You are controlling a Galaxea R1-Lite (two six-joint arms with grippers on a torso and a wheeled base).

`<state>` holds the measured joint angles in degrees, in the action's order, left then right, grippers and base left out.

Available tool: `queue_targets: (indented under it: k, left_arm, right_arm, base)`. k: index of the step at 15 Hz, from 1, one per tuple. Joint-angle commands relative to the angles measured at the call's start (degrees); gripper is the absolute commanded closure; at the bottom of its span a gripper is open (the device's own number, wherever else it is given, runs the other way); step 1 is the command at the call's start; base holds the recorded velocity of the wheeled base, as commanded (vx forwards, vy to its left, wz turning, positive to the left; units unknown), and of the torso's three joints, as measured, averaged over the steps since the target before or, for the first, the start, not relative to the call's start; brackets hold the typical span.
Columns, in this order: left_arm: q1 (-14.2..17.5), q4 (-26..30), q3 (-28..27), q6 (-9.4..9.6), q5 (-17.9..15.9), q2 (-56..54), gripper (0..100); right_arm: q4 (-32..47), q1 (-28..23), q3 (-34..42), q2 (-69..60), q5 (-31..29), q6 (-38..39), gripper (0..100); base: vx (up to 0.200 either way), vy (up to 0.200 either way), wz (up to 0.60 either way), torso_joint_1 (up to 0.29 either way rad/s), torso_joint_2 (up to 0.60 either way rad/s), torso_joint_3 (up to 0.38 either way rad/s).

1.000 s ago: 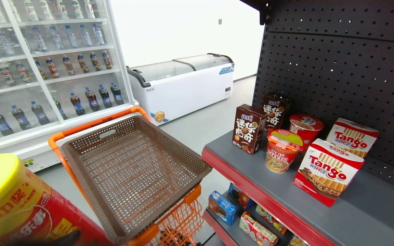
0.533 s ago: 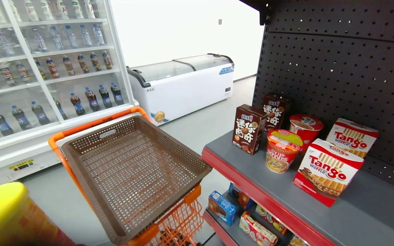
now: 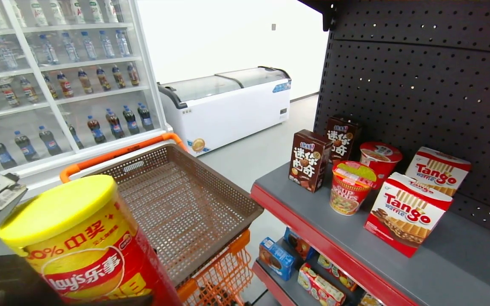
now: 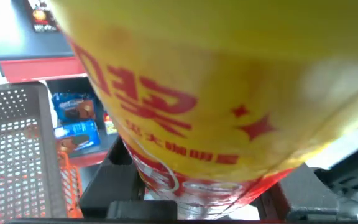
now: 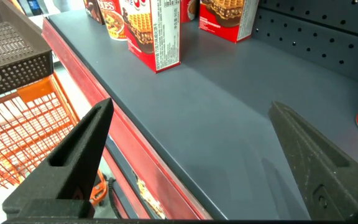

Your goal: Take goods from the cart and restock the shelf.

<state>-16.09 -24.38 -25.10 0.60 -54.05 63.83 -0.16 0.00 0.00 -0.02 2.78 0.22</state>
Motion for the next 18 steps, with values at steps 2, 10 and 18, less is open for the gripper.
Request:
queue_targets:
  k: [2, 10, 18]
  left_arm:
    - [-2.0, -0.1, -2.5, 0.11, -0.1, 6.1, 100]
    - [-6.7, 0.0, -9.6, 1.6, 0.0, 17.1, 100]
    - [-7.3, 0.2, -9.4, 1.69, 0.0, 17.2, 100]
  right_arm:
    - [0.0, 0.0, 0.0, 0.0, 0.0, 0.0, 0]
    - [0.0, 0.0, 0.0, 0.0, 0.0, 0.0, 0]
    - [0.0, 0.0, 0.0, 0.0, 0.0, 0.0, 0]
  base:
    - [0.0, 0.0, 0.0, 0.0, 0.0, 0.0]
    - [0.0, 0.0, 0.0, 0.0, 0.0, 0.0]
    - [0.0, 0.0, -0.52, 0.003, 0.0, 0.003]
